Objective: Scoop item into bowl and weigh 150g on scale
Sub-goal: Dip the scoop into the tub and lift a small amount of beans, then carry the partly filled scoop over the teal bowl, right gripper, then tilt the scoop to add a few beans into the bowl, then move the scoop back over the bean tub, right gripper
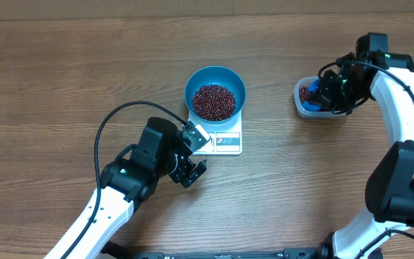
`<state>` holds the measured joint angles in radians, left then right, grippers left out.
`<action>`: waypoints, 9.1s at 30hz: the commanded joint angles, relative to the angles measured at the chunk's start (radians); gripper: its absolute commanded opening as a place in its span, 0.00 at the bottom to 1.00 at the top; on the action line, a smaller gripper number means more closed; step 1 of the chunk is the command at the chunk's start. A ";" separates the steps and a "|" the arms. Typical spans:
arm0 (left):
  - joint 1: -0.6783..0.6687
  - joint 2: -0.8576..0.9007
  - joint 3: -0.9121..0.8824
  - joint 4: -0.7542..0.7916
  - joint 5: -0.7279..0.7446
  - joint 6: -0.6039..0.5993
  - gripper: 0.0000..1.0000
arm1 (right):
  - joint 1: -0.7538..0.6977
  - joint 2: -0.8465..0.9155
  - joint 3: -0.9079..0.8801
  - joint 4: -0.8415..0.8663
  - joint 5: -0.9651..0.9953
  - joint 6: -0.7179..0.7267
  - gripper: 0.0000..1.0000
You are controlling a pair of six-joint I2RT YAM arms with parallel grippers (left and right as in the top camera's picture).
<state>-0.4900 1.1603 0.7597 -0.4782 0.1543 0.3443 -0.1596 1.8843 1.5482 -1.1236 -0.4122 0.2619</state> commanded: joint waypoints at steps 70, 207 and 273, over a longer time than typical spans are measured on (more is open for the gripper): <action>0.005 -0.010 -0.006 0.003 0.015 0.015 0.99 | 0.137 -0.289 0.110 0.001 -0.254 -0.224 0.04; 0.005 -0.010 -0.006 0.003 0.015 0.015 1.00 | 0.373 -0.287 0.108 0.178 -0.209 0.111 0.04; 0.005 -0.010 -0.006 0.003 0.015 0.015 1.00 | 0.152 -0.287 0.108 -0.094 0.627 -0.190 0.04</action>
<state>-0.4900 1.1603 0.7597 -0.4782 0.1543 0.3443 -0.0402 1.6188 1.6306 -1.2076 0.0711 0.0772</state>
